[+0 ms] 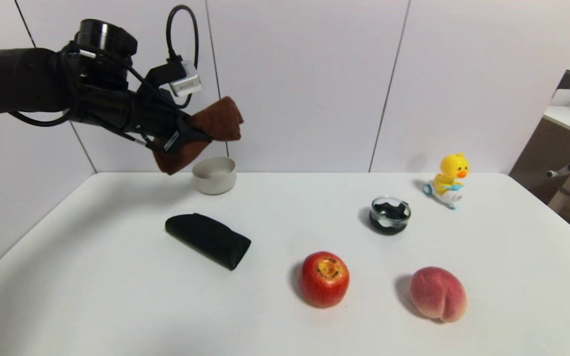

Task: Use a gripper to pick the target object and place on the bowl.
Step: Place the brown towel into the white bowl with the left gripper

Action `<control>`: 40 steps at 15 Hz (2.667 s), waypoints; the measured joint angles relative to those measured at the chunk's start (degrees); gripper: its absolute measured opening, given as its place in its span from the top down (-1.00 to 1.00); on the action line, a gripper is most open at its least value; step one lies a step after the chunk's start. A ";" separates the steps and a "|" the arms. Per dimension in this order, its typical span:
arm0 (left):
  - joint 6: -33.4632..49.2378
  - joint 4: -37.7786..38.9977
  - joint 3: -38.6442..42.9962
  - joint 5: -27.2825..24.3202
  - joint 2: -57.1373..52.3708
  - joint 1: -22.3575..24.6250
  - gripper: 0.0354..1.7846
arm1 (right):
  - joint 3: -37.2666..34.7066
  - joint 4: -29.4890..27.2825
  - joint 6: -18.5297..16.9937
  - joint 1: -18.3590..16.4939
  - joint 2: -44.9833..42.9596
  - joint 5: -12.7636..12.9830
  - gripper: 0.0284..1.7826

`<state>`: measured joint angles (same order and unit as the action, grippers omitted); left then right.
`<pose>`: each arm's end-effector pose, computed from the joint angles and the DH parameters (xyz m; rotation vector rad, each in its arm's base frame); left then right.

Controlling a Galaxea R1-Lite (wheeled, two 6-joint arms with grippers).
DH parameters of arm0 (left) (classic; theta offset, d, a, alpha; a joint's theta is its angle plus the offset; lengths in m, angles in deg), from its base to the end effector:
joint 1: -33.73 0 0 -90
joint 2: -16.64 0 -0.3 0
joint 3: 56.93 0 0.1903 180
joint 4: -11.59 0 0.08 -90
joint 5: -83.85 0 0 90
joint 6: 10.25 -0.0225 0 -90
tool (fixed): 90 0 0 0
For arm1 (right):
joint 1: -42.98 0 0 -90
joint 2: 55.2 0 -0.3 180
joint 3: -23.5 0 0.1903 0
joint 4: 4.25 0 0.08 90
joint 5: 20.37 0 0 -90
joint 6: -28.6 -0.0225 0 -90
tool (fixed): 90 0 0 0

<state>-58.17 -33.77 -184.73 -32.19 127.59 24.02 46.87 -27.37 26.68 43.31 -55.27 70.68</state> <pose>0.3704 -0.0734 0.2875 0.7199 0.2142 -0.7791 -0.0229 -0.0005 0.0759 0.0336 -0.0058 -0.0125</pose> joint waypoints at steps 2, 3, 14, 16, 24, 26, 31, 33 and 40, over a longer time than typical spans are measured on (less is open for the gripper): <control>8.18 9.20 -0.99 -1.79 3.36 -0.22 0.64 | 0.00 -0.02 0.00 -0.02 0.00 0.00 -0.92; 11.70 13.04 -1.29 -2.97 5.07 -0.32 0.64 | 0.00 0.00 0.00 -0.02 0.00 0.00 -0.92; 20.31 28.10 -1.11 -7.23 17.62 2.02 0.64 | 0.00 -0.02 0.02 0.00 0.00 0.02 -0.92; 20.29 29.98 -1.05 -7.80 18.58 2.57 0.64 | 0.00 -0.02 0.02 0.00 0.00 0.00 -0.92; 20.47 33.56 -1.71 -8.06 20.81 2.79 -0.19 | 0.00 -0.02 0.00 0.00 0.00 0.02 -0.92; 20.69 34.89 -2.34 -8.08 21.20 2.82 -0.35 | 0.00 -0.02 0.00 0.00 0.00 0.00 -0.92; 20.72 35.39 -3.23 -8.06 21.16 2.77 -0.61 | 0.00 0.00 0.00 0.00 0.00 0.00 -0.92; 20.75 35.30 -3.23 -8.05 21.03 2.90 -0.67 | 0.00 0.00 0.00 0.00 0.00 -0.01 -0.92; 21.16 35.22 -2.93 -8.05 20.75 2.88 -0.81 | 0.00 0.00 0.00 0.00 0.00 -0.01 -0.92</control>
<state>-37.01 1.45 -187.66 -40.24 148.34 26.90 46.87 -27.37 26.68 43.31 -55.27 70.67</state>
